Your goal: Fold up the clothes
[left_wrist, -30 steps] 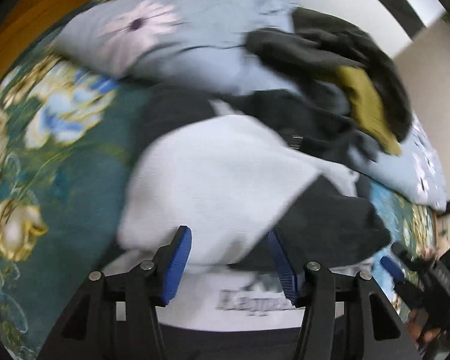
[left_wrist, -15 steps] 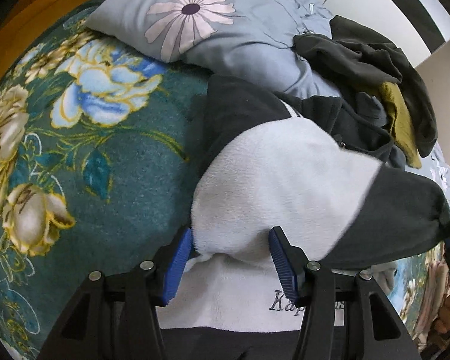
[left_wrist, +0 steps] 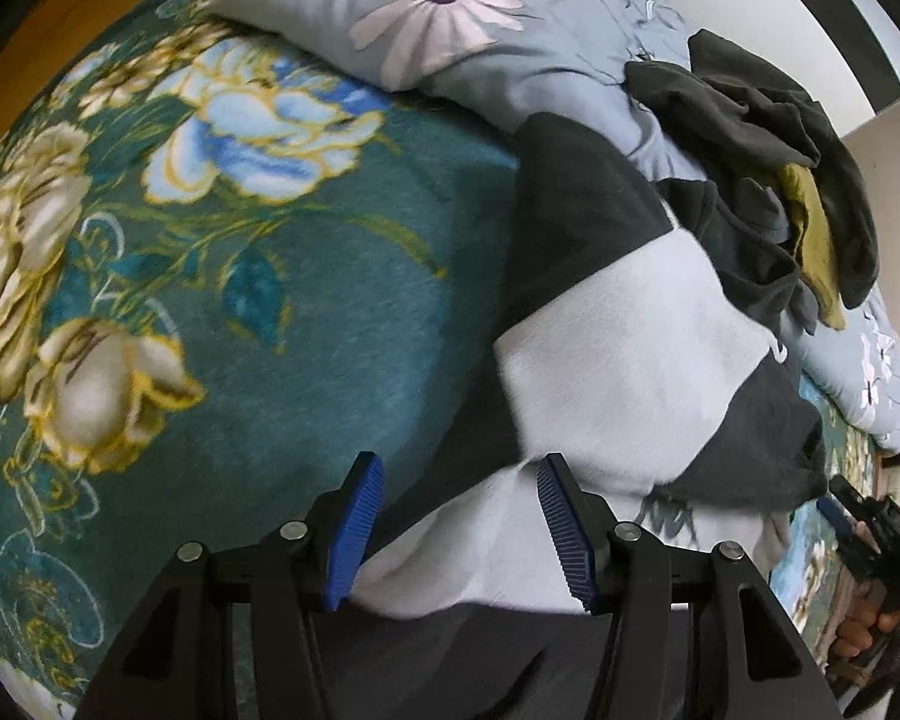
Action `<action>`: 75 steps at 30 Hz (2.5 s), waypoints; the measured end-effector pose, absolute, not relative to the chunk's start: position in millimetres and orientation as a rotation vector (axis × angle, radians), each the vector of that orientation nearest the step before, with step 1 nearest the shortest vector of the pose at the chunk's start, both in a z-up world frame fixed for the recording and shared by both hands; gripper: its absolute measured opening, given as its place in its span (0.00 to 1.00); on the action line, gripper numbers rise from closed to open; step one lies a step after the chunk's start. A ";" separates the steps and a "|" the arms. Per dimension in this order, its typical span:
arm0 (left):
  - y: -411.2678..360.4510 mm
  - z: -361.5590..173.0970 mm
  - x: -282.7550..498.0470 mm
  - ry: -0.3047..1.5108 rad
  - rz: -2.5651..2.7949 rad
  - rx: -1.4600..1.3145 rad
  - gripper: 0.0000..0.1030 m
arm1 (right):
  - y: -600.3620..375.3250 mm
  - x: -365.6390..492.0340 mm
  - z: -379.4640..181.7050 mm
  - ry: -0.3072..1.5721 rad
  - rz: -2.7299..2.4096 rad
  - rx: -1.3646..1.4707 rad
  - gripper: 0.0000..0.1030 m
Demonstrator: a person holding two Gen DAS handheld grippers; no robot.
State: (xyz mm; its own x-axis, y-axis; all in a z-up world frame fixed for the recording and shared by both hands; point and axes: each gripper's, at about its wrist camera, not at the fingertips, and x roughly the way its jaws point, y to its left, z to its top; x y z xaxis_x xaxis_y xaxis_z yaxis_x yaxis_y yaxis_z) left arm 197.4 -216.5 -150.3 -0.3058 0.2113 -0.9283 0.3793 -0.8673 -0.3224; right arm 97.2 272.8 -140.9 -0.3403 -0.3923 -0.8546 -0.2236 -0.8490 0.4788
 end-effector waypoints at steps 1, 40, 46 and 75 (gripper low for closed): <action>-218.9 -152.9 205.4 0.765 -2.321 1.795 0.56 | 277.2 103.1 -143.3 -0.830 -2.331 1.759 0.45; -213.2 -120.5 348.3 1.257 -2.473 1.795 0.07 | 281.4 229.5 -123.9 -0.681 -1.849 1.946 0.08; -227.7 -52.8 352.9 1.308 -2.616 1.698 0.07 | 307.5 251.4 -58.8 -0.775 -1.941 1.690 0.08; -275.2 -195.9 187.6 2.004 -1.943 1.639 0.24 | 317.6 111.7 -158.8 -1.408 -1.812 1.850 0.12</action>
